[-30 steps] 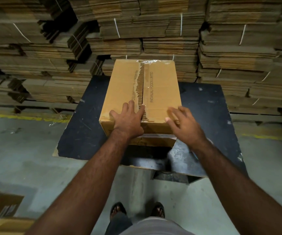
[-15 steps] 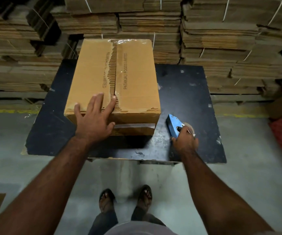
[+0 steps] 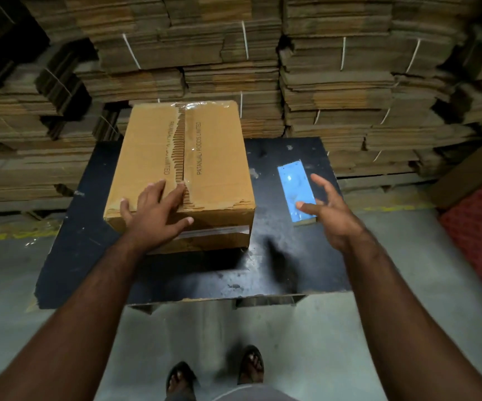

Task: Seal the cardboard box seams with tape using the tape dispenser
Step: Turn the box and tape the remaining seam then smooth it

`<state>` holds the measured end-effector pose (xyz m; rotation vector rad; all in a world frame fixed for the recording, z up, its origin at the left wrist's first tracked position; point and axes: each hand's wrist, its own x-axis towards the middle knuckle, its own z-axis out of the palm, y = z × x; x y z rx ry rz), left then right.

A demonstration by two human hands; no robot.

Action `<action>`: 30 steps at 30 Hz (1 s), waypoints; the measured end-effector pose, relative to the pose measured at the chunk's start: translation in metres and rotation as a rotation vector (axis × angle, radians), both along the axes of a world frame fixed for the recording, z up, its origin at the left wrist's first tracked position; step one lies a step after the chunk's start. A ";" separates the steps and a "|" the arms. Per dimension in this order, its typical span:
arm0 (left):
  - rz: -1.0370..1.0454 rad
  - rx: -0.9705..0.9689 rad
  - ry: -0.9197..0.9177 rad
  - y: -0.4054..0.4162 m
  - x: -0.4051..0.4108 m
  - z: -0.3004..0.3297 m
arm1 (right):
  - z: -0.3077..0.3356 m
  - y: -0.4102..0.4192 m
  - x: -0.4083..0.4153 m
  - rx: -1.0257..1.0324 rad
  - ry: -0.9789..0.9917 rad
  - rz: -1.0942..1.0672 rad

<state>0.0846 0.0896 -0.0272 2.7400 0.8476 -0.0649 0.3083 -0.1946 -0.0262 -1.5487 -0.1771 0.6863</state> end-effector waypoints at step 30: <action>0.387 -1.064 -0.585 0.060 -0.030 0.099 | 0.086 0.175 -0.149 -0.479 -0.939 0.573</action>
